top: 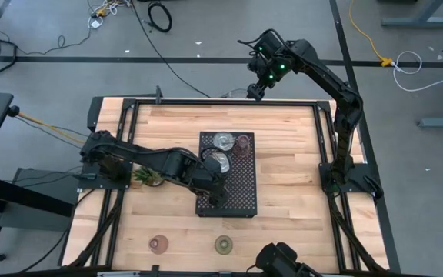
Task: Pick & Place candle stick holders
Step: Put the silver scented candle on the shelf aligned with the silver scented candle
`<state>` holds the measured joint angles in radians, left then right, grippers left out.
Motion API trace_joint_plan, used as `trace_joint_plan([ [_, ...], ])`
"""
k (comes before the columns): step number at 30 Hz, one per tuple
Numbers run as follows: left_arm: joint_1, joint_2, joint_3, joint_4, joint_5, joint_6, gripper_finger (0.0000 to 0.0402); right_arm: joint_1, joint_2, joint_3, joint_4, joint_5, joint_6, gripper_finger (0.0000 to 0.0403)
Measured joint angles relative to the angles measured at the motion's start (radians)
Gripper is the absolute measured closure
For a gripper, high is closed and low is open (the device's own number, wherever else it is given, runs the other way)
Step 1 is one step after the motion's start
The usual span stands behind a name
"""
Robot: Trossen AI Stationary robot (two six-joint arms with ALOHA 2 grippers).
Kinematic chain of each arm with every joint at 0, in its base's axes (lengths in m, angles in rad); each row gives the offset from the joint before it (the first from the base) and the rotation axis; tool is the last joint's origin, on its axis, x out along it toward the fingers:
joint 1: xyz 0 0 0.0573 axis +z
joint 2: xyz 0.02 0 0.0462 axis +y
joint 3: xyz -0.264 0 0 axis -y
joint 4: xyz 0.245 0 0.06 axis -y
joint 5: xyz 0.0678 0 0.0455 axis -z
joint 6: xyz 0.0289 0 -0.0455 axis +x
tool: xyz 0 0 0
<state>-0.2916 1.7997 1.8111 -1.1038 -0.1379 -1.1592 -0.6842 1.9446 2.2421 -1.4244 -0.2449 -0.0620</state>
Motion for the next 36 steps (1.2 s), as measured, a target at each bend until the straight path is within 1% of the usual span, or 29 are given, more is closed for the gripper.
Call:
trace_joint_plan([
  [3, 0.0, 0.009, 0.001, -0.012, 0.0, 0.018, 0.0016, 0.0, 0.0, 0.0, 0.0, -0.002, 0.0, 0.0021],
  [8, 0.004, 0.024, 0.001, -0.022, 0.0, 0.03, 0.004, 0.0, 0.0, 0.0, 0.001, -0.002, 0.0, 0.0021],
  [10, 0.008, 0.024, 0.001, -0.022, 0.0, 0.03, 0.004, 0.0, 0.0, 0.0, 0.001, -0.002, 0.0, 0.0021],
  [15, 0.016, 0.024, 0.001, -0.022, 0.002, 0.044, 0.0013, 0.0, 0.0, 0.0, 0.003, -0.002, 0.0, 0.0021],
  [21, 0.016, 0.026, 0.001, -0.021, 0.0, 0.05, 0.0029, 0.0, 0.0, 0.0, 0.003, -0.002, 0.0, 0.0021],
  [27, 0.016, 0.027, 0.001, -0.019, 0.025, 0.047, 0.0007, 0.0, 0.0, 0.0, 0.003, -0.002, 0.0, 0.0021],
  [32, 0.016, 0.027, 0.001, -0.018, 0.027, 0.081, 0.0015, 0.0, 0.0, 0.0, 0.003, -0.002, -0.003, 0.0021],
  [36, 0.016, 0.027, 0.001, -0.018, 0.027, 0.09, 0.0013, 0.0, 0.0, 0.0, 0.003, -0.002, -0.003, 0.0021],
])
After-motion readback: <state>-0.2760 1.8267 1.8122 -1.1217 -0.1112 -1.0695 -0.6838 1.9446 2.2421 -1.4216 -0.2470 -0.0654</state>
